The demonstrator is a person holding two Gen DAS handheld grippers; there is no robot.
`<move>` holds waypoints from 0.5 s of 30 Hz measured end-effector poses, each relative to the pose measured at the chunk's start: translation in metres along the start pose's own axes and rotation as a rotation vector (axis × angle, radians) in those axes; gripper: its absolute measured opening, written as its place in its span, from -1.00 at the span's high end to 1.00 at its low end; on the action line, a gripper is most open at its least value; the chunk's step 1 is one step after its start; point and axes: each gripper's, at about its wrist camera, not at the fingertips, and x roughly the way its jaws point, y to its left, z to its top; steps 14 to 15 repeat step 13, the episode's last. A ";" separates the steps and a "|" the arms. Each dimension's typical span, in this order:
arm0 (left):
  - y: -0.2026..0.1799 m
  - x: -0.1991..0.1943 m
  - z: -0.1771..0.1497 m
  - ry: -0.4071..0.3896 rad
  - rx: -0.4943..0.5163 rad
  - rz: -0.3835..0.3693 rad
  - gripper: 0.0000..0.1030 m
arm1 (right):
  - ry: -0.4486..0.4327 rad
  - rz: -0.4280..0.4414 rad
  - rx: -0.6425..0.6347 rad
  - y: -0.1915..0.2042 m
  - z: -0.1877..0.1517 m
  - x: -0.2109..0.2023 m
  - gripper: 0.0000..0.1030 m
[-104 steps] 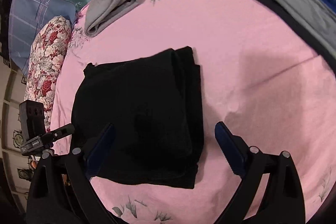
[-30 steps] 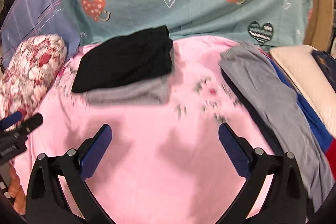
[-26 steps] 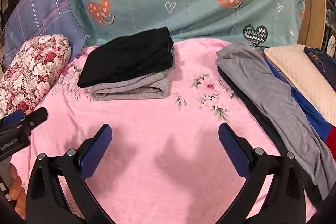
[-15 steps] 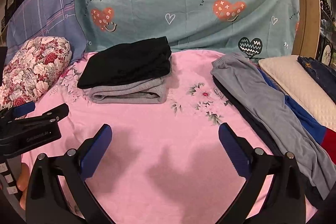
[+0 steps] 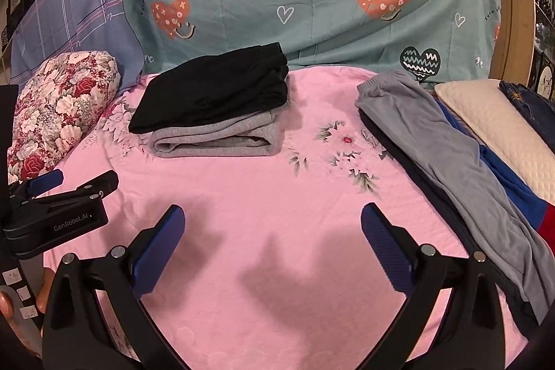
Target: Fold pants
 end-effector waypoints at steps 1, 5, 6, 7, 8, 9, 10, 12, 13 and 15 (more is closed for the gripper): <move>-0.001 0.000 0.000 0.000 0.001 0.001 -0.96 | 0.000 0.001 0.001 0.000 0.000 0.000 -0.97; -0.003 0.000 -0.002 -0.003 0.010 -0.001 -0.96 | -0.001 0.005 -0.001 -0.001 0.000 -0.001 -0.97; -0.003 0.000 -0.002 -0.002 0.014 -0.004 -0.96 | -0.001 0.006 0.000 -0.001 0.000 -0.001 -0.97; -0.004 0.000 -0.002 -0.001 0.015 -0.007 -0.96 | -0.002 0.007 0.001 -0.001 0.000 -0.002 -0.97; -0.004 0.001 -0.002 0.001 0.015 -0.008 -0.96 | -0.003 0.006 0.002 -0.001 0.000 -0.002 -0.97; -0.005 0.001 -0.003 0.004 0.017 -0.009 -0.96 | -0.002 0.007 0.002 -0.001 0.000 -0.002 -0.97; -0.005 0.002 -0.003 0.007 0.019 -0.010 -0.96 | -0.001 0.006 0.002 -0.001 0.000 -0.002 -0.97; -0.005 0.004 -0.003 0.016 0.019 -0.013 -0.96 | 0.002 0.006 0.000 -0.001 0.000 -0.001 -0.97; -0.004 0.005 -0.003 0.019 0.015 -0.019 -0.96 | 0.004 0.006 0.000 -0.001 0.000 -0.001 -0.97; -0.004 0.005 -0.003 0.019 0.015 -0.019 -0.96 | 0.004 0.006 0.000 -0.001 0.000 -0.001 -0.97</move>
